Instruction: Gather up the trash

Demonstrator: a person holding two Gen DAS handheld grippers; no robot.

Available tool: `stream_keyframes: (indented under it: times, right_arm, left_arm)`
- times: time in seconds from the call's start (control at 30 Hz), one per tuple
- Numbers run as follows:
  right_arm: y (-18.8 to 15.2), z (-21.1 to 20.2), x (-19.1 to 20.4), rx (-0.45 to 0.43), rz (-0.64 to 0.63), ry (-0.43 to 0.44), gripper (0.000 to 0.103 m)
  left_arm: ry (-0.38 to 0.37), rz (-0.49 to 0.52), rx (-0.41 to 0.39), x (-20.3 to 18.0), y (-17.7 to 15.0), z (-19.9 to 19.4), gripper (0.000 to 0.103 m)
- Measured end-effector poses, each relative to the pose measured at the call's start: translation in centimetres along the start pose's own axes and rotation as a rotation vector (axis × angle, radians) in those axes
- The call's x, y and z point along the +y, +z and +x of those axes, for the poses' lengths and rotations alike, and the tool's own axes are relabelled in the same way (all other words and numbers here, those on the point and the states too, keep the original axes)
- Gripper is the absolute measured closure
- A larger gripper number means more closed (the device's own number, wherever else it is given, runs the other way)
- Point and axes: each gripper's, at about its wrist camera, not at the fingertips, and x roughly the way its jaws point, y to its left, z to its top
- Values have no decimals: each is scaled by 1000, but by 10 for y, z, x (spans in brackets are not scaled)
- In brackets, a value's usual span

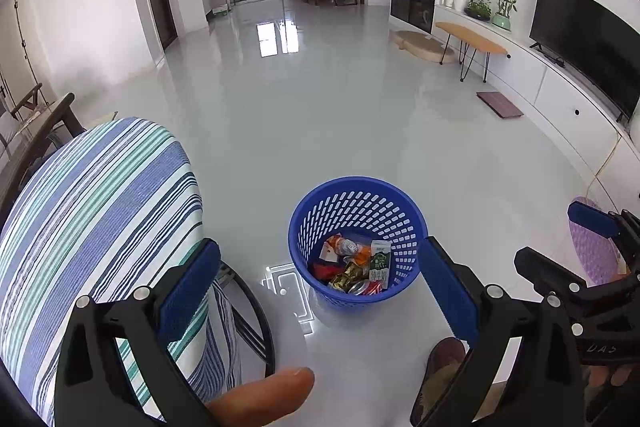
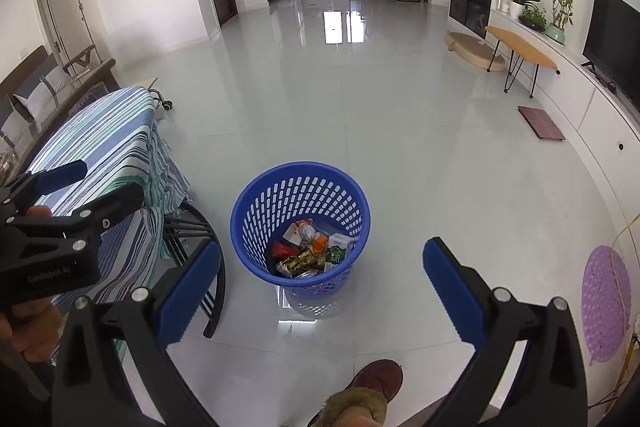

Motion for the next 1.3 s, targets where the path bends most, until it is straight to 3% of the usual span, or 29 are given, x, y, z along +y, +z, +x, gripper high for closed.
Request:
stream_keyframes:
  times: [1.3]
  right_arm:
    - [0,-5,8,-19,-32,-2,5]
  left_arm:
    - [-1,3,6,-2,-6,2,5]
